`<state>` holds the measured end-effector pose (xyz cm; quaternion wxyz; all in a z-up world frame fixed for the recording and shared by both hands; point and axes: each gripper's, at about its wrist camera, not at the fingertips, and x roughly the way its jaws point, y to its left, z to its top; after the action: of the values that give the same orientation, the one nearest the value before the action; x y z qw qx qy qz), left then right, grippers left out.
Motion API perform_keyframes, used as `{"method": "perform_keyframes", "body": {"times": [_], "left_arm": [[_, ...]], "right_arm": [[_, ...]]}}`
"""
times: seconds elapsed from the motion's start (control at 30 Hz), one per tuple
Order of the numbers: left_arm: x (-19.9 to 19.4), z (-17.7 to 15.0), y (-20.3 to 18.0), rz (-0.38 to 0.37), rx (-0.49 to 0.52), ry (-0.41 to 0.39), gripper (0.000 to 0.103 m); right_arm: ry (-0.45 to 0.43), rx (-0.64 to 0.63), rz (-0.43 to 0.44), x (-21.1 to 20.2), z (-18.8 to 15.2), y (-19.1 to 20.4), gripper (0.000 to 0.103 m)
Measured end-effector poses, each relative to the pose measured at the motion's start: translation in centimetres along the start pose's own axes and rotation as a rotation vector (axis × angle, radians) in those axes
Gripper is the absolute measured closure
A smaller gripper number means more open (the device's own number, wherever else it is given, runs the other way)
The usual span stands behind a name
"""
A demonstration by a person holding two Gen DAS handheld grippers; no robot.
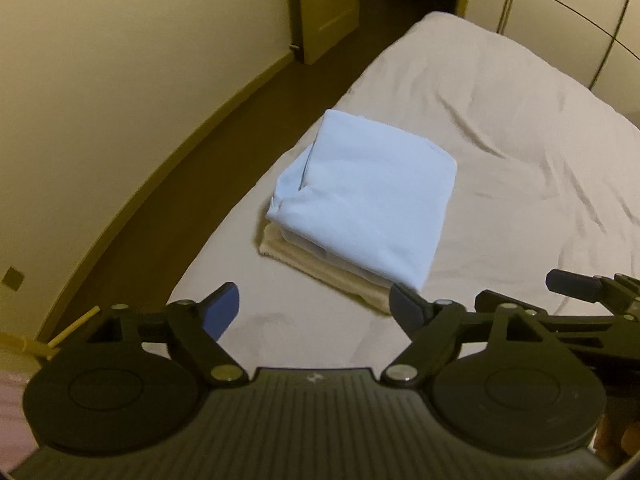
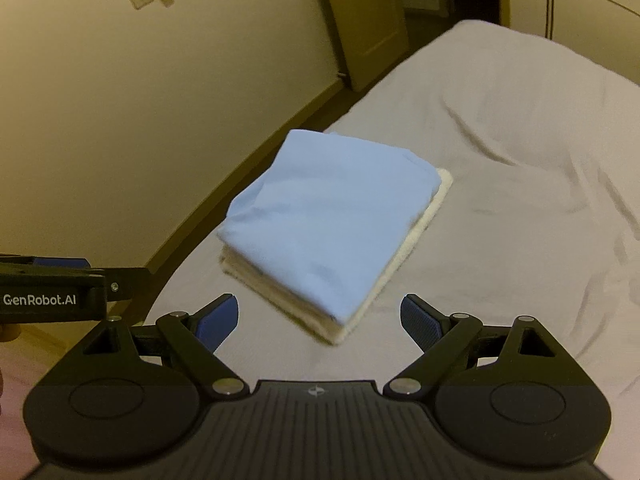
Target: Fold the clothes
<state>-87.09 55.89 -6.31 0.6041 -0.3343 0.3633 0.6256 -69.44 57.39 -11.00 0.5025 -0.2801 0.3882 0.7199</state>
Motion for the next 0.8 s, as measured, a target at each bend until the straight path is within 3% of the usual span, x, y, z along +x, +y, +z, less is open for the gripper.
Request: {"method": "perform_keyframes", "body": {"times": [0.3,0.43,0.53,0.63,0.8], "left_arm": [[-5.3,-5.4,-4.7,0.047,-0.114,-0.031,0.013],[-6.6,-7.7,-6.7,0.059,-0.174,-0.026,0.004],[-7.2,-9.0,-8.2,0.102,-0.195,-0.028,0.001],[-7.8,-10.1,-9.2,0.137,-0.219,-0.029,0.001],[-8.3,-11.0,-10.4,0.210,-0.267,-0.039,0.001]], "right_arm": [[0.014,-0.095,0.045,-5.4,-2.5,-3.0,0.012],[0.029,-0.155,0.056,-6.9,-3.5,-4.2,0.012],[0.042,-0.186,0.068,-7.8,-4.0,-5.1,0.011],[0.042,-0.219,0.066,-8.5,-4.4,-5.9,0.004],[0.045,-0.262,0.097,-9.0,-4.5,-7.0,0.003]]}}
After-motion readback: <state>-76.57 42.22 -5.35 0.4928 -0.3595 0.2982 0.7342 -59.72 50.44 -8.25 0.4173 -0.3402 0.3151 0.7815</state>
